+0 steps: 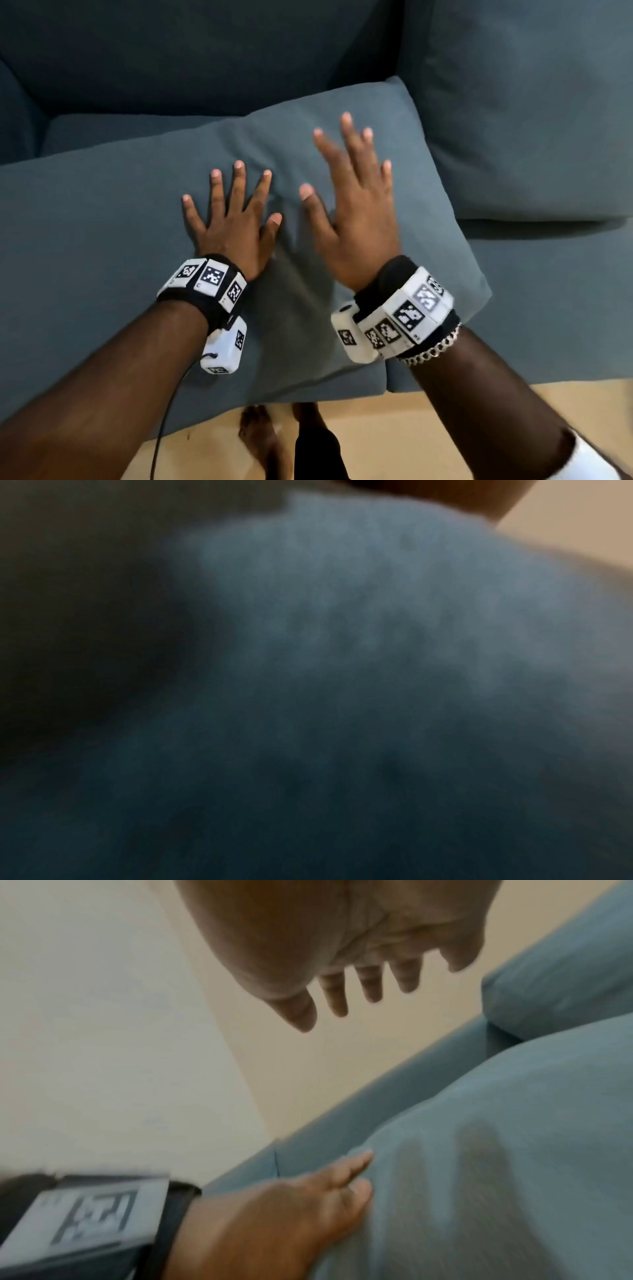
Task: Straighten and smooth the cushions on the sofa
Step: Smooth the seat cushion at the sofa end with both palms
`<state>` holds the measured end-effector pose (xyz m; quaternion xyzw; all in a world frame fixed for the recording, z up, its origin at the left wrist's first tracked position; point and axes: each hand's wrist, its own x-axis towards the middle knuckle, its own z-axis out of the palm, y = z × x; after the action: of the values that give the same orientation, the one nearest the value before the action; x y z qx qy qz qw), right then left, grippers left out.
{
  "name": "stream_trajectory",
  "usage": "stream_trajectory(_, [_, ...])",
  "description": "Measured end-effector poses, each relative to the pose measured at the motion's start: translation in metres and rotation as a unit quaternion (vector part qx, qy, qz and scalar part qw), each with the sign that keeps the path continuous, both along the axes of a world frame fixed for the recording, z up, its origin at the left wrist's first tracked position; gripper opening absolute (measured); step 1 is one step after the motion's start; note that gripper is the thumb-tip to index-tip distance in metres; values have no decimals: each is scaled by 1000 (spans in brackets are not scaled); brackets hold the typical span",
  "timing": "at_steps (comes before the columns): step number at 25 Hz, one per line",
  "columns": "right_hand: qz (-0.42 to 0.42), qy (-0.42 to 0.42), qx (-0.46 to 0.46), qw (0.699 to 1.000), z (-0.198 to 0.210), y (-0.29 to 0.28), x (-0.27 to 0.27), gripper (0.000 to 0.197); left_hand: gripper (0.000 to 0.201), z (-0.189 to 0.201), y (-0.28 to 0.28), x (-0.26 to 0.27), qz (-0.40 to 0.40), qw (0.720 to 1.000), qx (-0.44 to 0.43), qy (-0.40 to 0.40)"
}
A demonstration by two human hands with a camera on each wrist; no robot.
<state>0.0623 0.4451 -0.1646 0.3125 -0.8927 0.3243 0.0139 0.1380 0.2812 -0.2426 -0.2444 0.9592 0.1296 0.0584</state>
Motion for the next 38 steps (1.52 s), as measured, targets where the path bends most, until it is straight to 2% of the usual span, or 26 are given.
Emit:
stream_trajectory(1, [-41,25,-75,996,2,4,-8,64,66,-2,1,-4,0,1000,-2,1])
stream_trajectory(2, [-67,37,-77,994,-6,5,-16,66,67,-4,2,-6,0,1000,-3,1])
stream_trajectory(3, [-58,38,12,998,-20,3,-18,67,68,-5,4,-7,1,1000,-2,-1])
stream_trajectory(4, [-16,12,165,986,-41,1,-14,68,69,-5,6,-6,1,1000,3,-10])
stream_trajectory(5, [35,-19,294,955,-62,2,-10,69,72,-7,9,-2,-3,1000,7,-22])
stream_trajectory(6, [61,-53,365,928,-72,3,-12,69,74,-11,10,-1,-11,1000,7,-29])
stream_trajectory(7, [73,-89,374,920,-67,2,-17,69,75,-14,11,1,-12,999,7,-31])
stream_trajectory(9, [64,-104,235,964,-27,-2,-27,69,73,-18,10,3,-4,999,16,-28])
stream_trajectory(11, [4,-47,26,999,18,-3,-35,70,72,-20,9,0,-5,999,26,-31])
stream_trajectory(13, [-76,34,-136,987,25,-5,-41,73,72,-19,6,0,-2,999,34,-30])
stream_trajectory(14, [-87,49,-111,989,12,-10,-42,74,73,-19,6,0,-4,999,33,-23])
stream_trajectory(15, [-58,49,22,997,-9,-12,-41,76,73,-19,8,1,-7,999,32,-18])
stream_trajectory(17, [47,12,314,948,-70,-10,-29,78,75,-21,11,3,-11,999,32,-23])
stream_trajectory(19, [83,-18,411,908,-91,-9,-34,82,77,-25,11,1,-10,999,17,-28])
stream_trajectory(21, [92,-61,340,934,-59,-11,-47,80,77,-25,8,-1,-5,999,15,-30])
stream_trajectory(23, [52,-51,132,989,-3,3,-57,72,76,-26,6,-2,-10,999,21,-22])
stream_trajectory(24, [-8,1,-12,1000,18,16,-59,69,75,-25,6,-2,-11,999,20,-23])
stream_trajectory(25, [-89,68,-121,986,21,33,-59,67,76,-24,5,-1,-11,999,18,-24])
stream_trajectory(26, [-169,102,-138,971,7,47,-53,69,76,-24,6,0,-11,1000,16,-23])
stream_trajectory(27, [-210,94,-76,970,-12,55,-47,74,76,-23,8,-1,-7,1000,15,-22])
stream_trajectory(29, [-174,-35,163,970,-73,65,-19,81,77,-19,14,1,-8,999,22,-25])
stream_trajectory(31, [-116,-96,261,954,-107,75,-18,80,77,-18,19,3,-12,1000,13,-24])
stream_trajectory(33, [-123,-114,176,970,-91,79,-29,78,76,-17,17,3,-9,1000,4,-28])
stream_trajectory(35, [-171,-30,15,985,-49,96,-25,73,76,-19,15,1,-12,1000,0,-18])
stream_trajectory(37, [-266,80,-124,953,-27,111,-9,75,76,-21,10,0,-10,1000,-2,-15])
stream_trajectory(38, [-318,101,-133,933,-36,111,2,78,76,-22,9,1,-14,1000,-3,-18])
